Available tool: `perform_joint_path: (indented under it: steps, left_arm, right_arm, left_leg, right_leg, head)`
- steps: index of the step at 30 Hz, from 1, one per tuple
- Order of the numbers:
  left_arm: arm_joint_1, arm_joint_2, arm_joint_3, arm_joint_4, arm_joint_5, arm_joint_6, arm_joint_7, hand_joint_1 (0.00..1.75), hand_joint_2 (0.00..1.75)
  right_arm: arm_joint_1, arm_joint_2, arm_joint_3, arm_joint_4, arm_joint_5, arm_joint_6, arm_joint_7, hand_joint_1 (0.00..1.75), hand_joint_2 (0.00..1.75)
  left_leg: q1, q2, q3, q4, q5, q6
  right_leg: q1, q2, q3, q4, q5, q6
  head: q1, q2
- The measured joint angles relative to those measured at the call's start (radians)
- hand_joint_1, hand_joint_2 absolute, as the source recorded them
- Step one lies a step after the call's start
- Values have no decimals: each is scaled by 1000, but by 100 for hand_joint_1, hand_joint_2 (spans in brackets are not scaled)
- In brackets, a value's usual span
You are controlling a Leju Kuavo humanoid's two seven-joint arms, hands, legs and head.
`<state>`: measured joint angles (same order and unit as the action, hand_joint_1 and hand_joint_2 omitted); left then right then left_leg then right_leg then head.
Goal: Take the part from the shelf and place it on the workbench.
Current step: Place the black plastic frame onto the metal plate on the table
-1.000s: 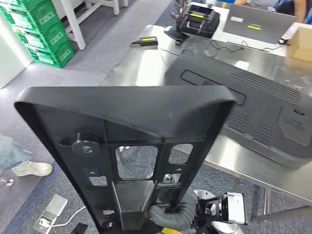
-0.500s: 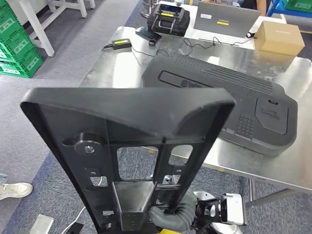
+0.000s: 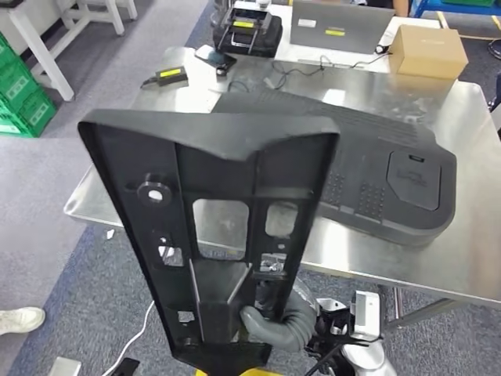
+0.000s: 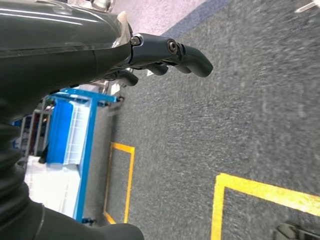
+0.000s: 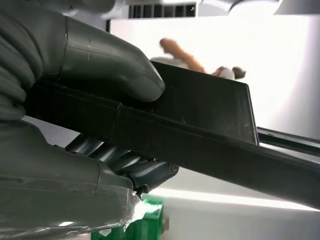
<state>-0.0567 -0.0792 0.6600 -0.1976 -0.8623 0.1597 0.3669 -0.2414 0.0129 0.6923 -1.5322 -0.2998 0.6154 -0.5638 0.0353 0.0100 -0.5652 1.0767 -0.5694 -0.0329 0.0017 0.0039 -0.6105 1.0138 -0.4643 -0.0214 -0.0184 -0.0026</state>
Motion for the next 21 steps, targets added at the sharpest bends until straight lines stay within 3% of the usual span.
perform_joint_path:
  steps: [2,4,5,6,8,9,10,14,16,18,19,20,21]
  left_arm:
    - [-1,0,0,0,-7,-2,-2,0,175]
    - [-1,0,0,0,-11,-3,-2,0,175]
    - [0,1,0,0,-12,-3,-2,0,175]
    - [1,1,0,0,-13,-3,-2,0,175]
    - [-1,1,0,0,-16,-5,-4,0,175]
    - [-3,1,0,0,-17,-6,-5,0,175]
    - [-5,1,0,0,-19,-8,-6,0,175]
    - [-6,1,0,0,-34,-13,-11,0,175]
    - [-11,2,0,0,-44,-17,-14,0,175]
    - [-16,2,0,0,-55,-20,-15,0,175]
    - [-17,2,0,0,-59,-20,-15,0,175]
    - [-18,2,0,0,-64,-20,-15,0,175]
    - [-18,2,0,0,-68,-21,-16,0,175]
  right_arm:
    - [-33,3,-3,37,-2,-15,20,175,175]
    - [-53,5,-7,70,-4,-21,32,175,175]
    - [-62,7,-9,84,-5,-24,37,175,175]
    - [-74,9,-9,97,-5,-29,44,175,175]
    - [-110,15,-9,125,-6,-41,61,175,175]
    - [-129,18,-9,139,-7,-45,69,175,175]
    - [-147,21,-10,151,-9,-49,74,175,175]
    - [-217,28,-9,196,6,-78,93,175,175]
    - [-288,38,-9,234,14,-109,117,175,175]
    - [-370,54,-9,286,22,-149,141,175,175]
    - [-408,62,-9,312,31,-172,150,175,175]
    - [-445,70,-10,338,45,-199,160,175,175]
    - [-481,78,-12,362,62,-230,170,175,175]
  left_leg:
    - [-2,-2,-65,127,-56,1]
    - [-4,-3,-126,224,-76,0]
    - [-5,-3,-134,222,-57,1]
    - [-6,-3,-122,180,-18,3]
    - [-8,-4,-74,50,61,9]
    - [-9,-5,-56,3,81,13]
    - [-11,-6,-48,-21,86,17]
    - [-8,-7,-45,-32,82,32]
    - [-4,-5,-43,-34,82,39]
    - [-3,-4,-42,-34,81,41]
    - [-3,-3,-41,-34,80,41]
    - [-2,-3,-40,-33,79,41]
    - [-1,-4,-37,-33,78,39]
  right_leg:
    - [1,1,7,-5,-2,-10]
    - [5,4,11,-4,-6,-14]
    - [7,7,14,-3,-9,-14]
    - [8,10,18,-2,-12,-13]
    - [11,16,22,6,-21,-8]
    - [13,18,20,11,-25,-4]
    - [14,19,18,14,-27,0]
    - [13,17,8,33,-40,16]
    - [7,10,-32,119,-86,30]
    - [-2,5,-102,258,-141,41]
    - [-5,3,-128,303,-149,44]
    - [-7,2,-137,313,-137,46]
    - [-9,1,-126,278,-105,46]
  head:
    - [-2,0]
    - [-3,0]
    - [-3,0]
    - [-3,0]
    - [-3,0]
    - [-3,0]
    - [-3,0]
    - [-1,0]
    - [2,0]
    - [3,0]
    - [3,0]
    - [3,0]
    - [3,0]
